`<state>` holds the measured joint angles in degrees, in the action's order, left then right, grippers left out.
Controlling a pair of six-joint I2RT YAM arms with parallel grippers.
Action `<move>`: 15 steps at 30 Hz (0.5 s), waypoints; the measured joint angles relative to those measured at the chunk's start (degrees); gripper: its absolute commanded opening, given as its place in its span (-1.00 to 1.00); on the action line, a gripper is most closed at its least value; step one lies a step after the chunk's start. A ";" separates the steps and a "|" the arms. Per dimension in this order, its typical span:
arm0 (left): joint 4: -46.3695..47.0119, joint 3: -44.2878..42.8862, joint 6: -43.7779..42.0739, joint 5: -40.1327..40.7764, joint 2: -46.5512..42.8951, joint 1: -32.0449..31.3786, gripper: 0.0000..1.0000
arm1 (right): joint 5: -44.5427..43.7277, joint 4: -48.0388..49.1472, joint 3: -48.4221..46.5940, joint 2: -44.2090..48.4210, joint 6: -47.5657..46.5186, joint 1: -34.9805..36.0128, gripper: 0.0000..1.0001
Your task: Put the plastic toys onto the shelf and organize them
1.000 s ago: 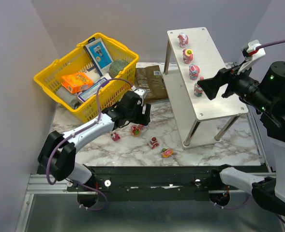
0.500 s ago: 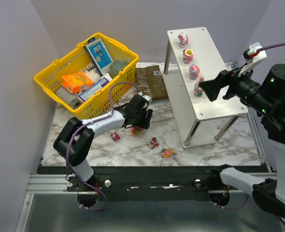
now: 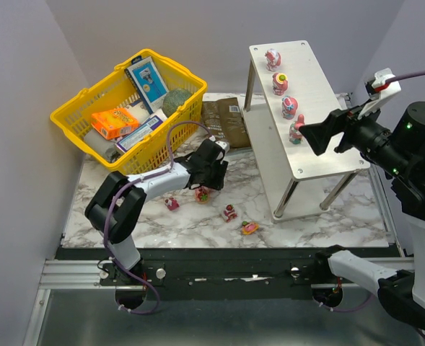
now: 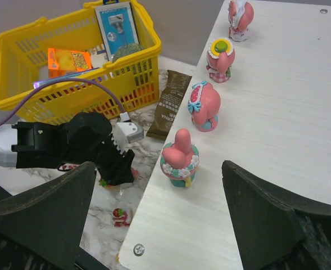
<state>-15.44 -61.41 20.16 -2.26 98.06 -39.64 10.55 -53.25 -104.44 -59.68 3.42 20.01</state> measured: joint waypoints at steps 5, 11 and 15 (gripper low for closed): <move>-0.98 -0.63 -0.66 -0.07 0.00 -0.24 -1.00 | -0.02 0.00 0.76 0.61 -0.02 0.00 1.00; -4.66 -4.07 -2.36 -1.60 -0.96 -0.24 -1.00 | 0.02 0.04 2.05 0.92 -0.02 0.00 1.00; -7.80 -7.13 -4.00 -3.67 -3.30 -0.24 -1.00 | 1.53 0.44 3.19 1.16 -0.33 0.00 1.00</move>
<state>-23.24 -68.53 16.16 -5.93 94.76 -39.88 12.08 -52.82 -101.25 -58.52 3.09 20.01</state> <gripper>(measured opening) 0.551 0.998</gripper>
